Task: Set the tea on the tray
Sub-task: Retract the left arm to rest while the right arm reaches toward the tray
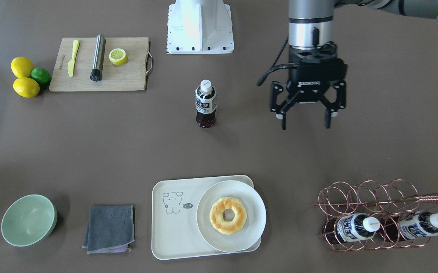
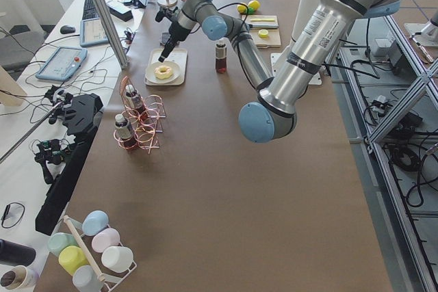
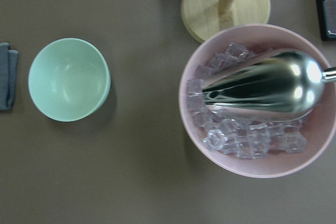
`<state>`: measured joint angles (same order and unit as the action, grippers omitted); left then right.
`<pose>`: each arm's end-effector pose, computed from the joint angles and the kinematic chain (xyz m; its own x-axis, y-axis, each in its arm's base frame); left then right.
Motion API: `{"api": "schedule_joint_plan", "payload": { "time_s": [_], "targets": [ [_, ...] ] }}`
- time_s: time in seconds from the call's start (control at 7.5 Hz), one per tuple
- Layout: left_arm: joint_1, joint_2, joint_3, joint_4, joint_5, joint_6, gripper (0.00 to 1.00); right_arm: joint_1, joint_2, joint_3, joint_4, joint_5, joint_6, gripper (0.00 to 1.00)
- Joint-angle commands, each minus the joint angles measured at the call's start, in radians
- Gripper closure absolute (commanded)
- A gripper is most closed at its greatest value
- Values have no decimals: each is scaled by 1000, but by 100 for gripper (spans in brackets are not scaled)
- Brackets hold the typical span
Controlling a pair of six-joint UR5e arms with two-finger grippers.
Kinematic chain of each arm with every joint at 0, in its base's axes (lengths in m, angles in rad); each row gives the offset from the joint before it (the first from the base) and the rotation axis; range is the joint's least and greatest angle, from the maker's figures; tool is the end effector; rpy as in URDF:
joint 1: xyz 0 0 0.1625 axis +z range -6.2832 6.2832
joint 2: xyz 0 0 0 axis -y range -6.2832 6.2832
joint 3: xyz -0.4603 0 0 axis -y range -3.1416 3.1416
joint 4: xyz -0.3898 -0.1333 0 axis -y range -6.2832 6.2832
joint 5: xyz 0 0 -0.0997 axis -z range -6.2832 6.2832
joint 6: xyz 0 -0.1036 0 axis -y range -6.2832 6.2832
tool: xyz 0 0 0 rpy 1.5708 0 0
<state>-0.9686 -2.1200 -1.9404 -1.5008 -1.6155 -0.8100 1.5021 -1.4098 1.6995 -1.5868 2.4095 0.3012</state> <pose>0.2454 -0.5841 0.2388 0.8257 0.0148 -0.5639 0.3244 0.8054 0.4961 0.0175 -0.5646 0.5452 0.6433 0.0496 0.7640 -0.1306 0.9904 0.0457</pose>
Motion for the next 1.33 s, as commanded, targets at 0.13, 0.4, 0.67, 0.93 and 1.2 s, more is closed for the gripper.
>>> {"api": "schedule_joint_plan", "payload": {
  "time_s": [0.13, 0.4, 0.67, 0.93, 1.2],
  "targets": [
    [-258, 211, 34, -47, -90, 140, 2, -236, 213, 84, -1, -12, 386, 0],
    [-413, 250, 87, -61, -143, 285, 2, -378, 357, 118, -4, -62, 441, 0],
    [-464, 303, 168, -61, -184, 290, 2, -495, 475, 114, -85, -145, 522, 0],
    [-482, 339, 207, -47, -208, 383, 2, -590, 636, 106, -326, -261, 581, 0],
    [-556, 344, 328, -55, -558, 509, 2, -618, 710, 94, -479, -282, 599, 0]
  ]
}}
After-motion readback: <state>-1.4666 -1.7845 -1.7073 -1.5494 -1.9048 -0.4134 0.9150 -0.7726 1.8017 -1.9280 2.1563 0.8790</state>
